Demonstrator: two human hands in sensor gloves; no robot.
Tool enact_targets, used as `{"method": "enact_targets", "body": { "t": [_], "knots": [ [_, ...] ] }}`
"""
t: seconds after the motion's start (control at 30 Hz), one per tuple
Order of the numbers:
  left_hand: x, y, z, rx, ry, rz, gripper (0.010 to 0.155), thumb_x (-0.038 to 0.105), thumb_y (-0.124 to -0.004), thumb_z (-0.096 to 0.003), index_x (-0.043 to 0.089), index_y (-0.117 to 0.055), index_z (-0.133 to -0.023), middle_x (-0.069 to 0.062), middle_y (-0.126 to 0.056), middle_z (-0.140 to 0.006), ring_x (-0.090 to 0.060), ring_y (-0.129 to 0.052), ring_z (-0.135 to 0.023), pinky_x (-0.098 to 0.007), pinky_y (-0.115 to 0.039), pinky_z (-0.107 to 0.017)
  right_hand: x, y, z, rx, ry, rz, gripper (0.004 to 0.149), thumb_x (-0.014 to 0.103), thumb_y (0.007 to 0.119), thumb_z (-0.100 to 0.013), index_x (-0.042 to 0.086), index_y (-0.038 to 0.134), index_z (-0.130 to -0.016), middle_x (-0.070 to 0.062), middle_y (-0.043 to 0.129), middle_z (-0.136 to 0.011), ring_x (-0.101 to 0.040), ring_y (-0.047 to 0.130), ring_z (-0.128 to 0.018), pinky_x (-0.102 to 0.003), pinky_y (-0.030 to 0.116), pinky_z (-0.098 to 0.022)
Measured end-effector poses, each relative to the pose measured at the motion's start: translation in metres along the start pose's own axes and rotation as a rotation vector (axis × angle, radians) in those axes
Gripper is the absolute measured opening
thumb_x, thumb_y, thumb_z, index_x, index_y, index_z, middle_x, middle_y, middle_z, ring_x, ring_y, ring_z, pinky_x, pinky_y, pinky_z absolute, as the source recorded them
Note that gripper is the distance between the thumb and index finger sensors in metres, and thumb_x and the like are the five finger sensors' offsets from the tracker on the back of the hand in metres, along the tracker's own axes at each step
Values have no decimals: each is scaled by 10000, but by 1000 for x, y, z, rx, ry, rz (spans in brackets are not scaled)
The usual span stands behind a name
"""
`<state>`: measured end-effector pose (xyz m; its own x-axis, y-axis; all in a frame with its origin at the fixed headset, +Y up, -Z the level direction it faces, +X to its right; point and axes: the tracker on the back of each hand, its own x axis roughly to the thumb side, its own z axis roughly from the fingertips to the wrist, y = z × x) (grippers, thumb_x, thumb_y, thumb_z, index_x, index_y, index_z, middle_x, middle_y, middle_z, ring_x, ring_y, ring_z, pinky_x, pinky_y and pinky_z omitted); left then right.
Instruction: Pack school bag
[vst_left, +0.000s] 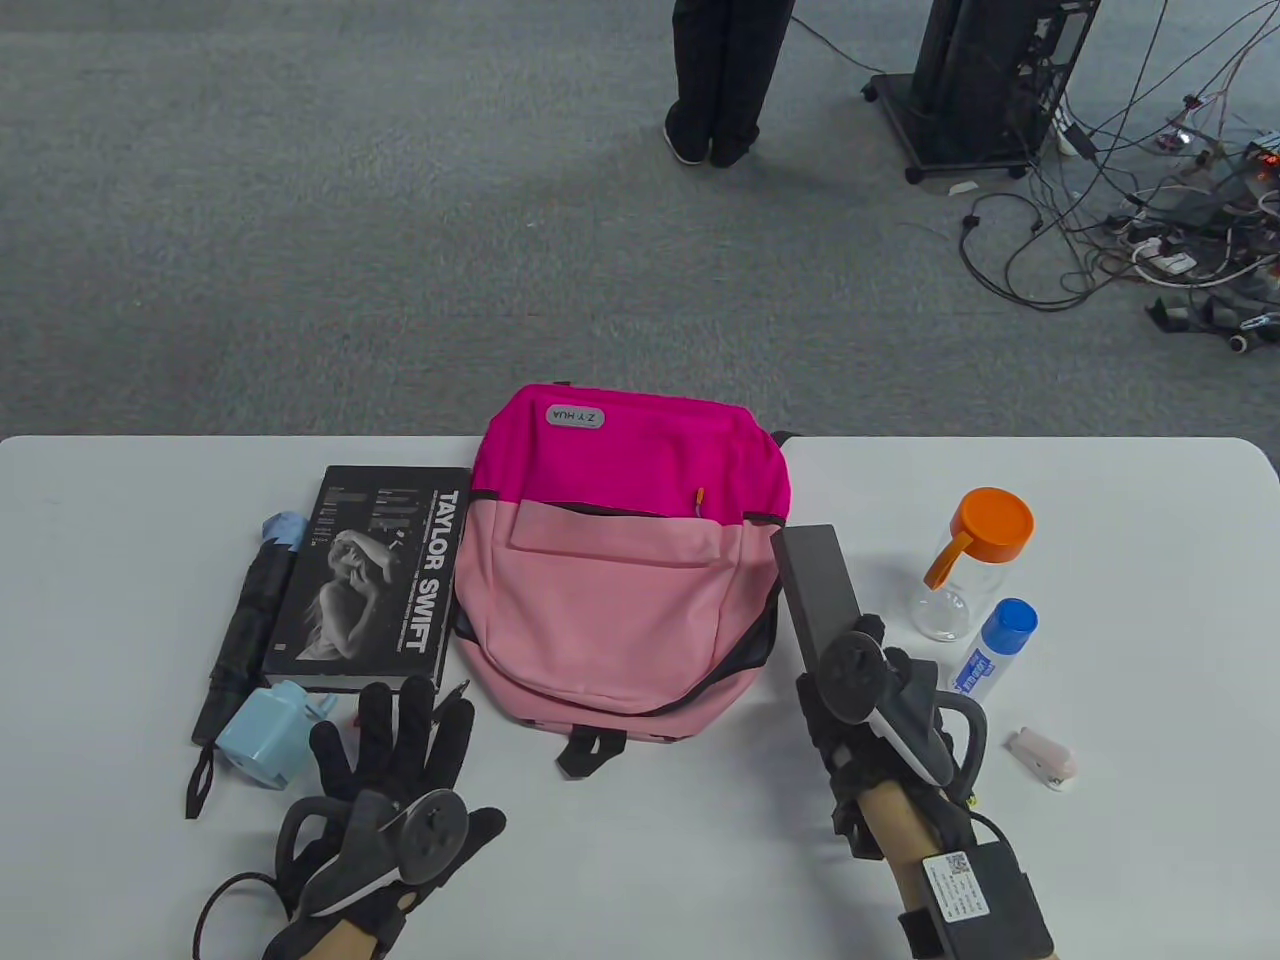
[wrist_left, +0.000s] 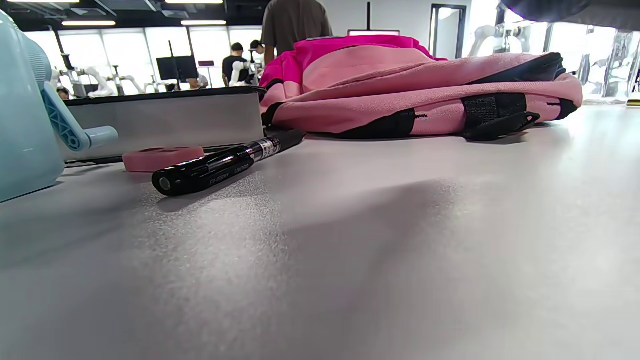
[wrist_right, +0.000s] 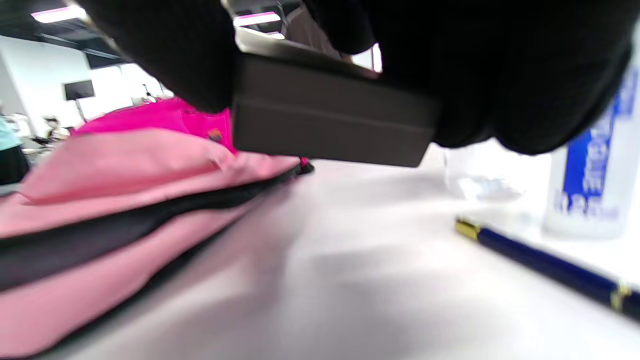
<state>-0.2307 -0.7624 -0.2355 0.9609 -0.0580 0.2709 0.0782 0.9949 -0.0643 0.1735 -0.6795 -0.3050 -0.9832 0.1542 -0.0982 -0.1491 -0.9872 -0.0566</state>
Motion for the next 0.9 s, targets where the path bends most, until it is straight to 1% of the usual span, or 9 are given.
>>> {"method": "enact_targets", "body": {
  "t": [0.07, 0.17, 0.33, 0.43, 0.53, 0.73, 0.8, 0.83, 0.9],
  "knots": [
    [0, 0, 0, -2, 0, 0, 1006, 733, -548, -469, 192, -53, -1158, -284, 28, -1193, -596, 52, -1003, -812, -64, -556, 5, -15, 4, -39, -71, 26, 905, 476, 922, -448, -50, 550, -1084, -416, 772, -963, -560, 937, -750, -712, 866, -496],
    [1, 0, 0, -3, 1, -1, 1008, 733, -549, -469, 189, -53, -1157, -286, 29, -1193, -597, 51, -1003, -812, -64, -556, 12, -22, 8, -10, -204, -8, 911, 471, 968, -407, -14, 589, -1078, -369, 799, -976, -536, 945, -780, -712, 861, -523],
    [0, 0, 0, -6, 1, 7, 1008, 735, -549, -469, 189, -53, -1157, -284, 27, -1194, -596, 51, -1004, -813, -64, -557, 29, -5, 21, 108, -551, 5, 889, 466, 1003, -363, 54, 644, -1064, -288, 806, -1014, -488, 938, -838, -700, 848, -559],
    [0, 0, 0, -7, 4, 10, 1008, 732, -550, -470, 187, -54, -1157, -286, 26, -1193, -597, 50, -1003, -813, -66, -557, 37, 12, 31, 163, -641, 60, 876, 464, 1008, -354, 76, 658, -1056, -264, 809, -1021, -473, 937, -854, -699, 844, -570],
    [0, 0, 0, -10, 4, 12, 1008, 732, -551, -470, 187, -54, -1157, -286, 28, -1192, -597, 51, -1001, -813, -66, -557, 45, 30, 40, 186, -693, 125, 875, 470, 1006, -348, 71, 668, -1049, -259, 820, -1011, -466, 949, -844, -680, 857, -563],
    [1, -2, -2, -21, 1, 10, 1008, 730, -553, -472, 185, -54, -1157, -286, 29, -1192, -595, 53, -1002, -812, -65, -557, 58, 60, 50, 221, -783, 172, 876, 464, 1019, -324, 65, 687, -1030, -241, 839, -998, -451, 969, -835, -666, 871, -556],
    [0, -2, -2, -22, 2, 10, 1008, 730, -553, -471, 185, -54, -1156, -288, 29, -1191, -595, 53, -1001, -812, -66, -558, 60, 74, 53, 258, -811, 211, 874, 463, 1023, -314, 69, 695, -1021, -235, 841, -995, -451, 967, -837, -665, 871, -556],
    [0, -2, -2, -22, 2, 12, 1008, 730, -555, -471, 184, -55, -1157, -288, 28, -1192, -596, 51, -1001, -812, -66, -557, 60, 73, 57, 191, -819, 226, 884, 469, 1023, -298, 79, 688, -1017, -223, 839, -992, -437, 973, -831, -649, 882, -553],
    [0, -2, -2, -24, 2, 15, 1009, 729, -556, -471, 183, -57, -1157, -289, 27, -1191, -595, 51, -1002, -812, -68, -558, 63, 73, 58, 211, -820, 262, 877, 467, 1019, -303, 78, 693, -1018, -225, 849, -987, -436, 979, -832, -654, 879, -557]
  ]
}}
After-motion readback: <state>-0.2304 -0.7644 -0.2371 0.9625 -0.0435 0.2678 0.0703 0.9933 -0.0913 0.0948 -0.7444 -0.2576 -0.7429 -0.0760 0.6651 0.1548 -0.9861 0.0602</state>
